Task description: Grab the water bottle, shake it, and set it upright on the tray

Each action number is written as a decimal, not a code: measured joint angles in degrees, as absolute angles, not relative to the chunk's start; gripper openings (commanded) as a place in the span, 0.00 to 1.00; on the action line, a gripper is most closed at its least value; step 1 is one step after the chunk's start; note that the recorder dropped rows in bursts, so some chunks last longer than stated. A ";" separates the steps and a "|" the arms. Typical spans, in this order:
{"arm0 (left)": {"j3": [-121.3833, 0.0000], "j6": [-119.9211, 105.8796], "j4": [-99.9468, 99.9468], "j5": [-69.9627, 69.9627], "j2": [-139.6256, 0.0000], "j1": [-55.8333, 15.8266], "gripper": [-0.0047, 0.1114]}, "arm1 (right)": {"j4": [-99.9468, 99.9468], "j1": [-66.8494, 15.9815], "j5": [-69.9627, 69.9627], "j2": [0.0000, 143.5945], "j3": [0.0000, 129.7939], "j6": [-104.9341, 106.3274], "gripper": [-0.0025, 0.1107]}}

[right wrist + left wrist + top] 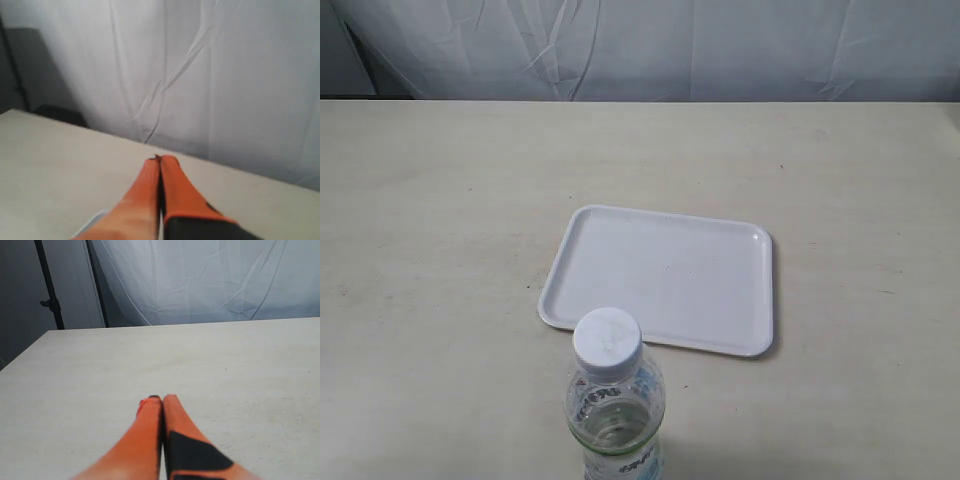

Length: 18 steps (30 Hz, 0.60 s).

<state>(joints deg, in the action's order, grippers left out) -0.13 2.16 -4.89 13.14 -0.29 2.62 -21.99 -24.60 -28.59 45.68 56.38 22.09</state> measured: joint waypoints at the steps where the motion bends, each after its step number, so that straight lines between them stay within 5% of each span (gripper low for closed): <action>1: -0.13 2.16 -4.89 13.14 -0.29 2.62 0.04 | -24.71 -24.96 -30.41 45.97 56.38 24.94 0.02; 5: -0.13 2.16 -4.89 13.14 -0.29 2.62 0.04 | -43.14 -27.10 -37.68 46.25 54.66 43.42 0.14; 13: -0.13 2.16 -4.89 13.14 -0.29 2.62 0.04 | -56.39 -28.07 -52.35 46.62 54.09 65.66 0.95; 18: -0.13 2.16 -4.89 13.14 -0.29 2.62 0.04 | -53.09 -28.07 -58.08 47.57 53.95 66.64 0.94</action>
<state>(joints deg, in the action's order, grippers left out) -0.13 2.16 -4.89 13.14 -0.29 2.62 -53.09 -28.07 -58.08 47.57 53.95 66.64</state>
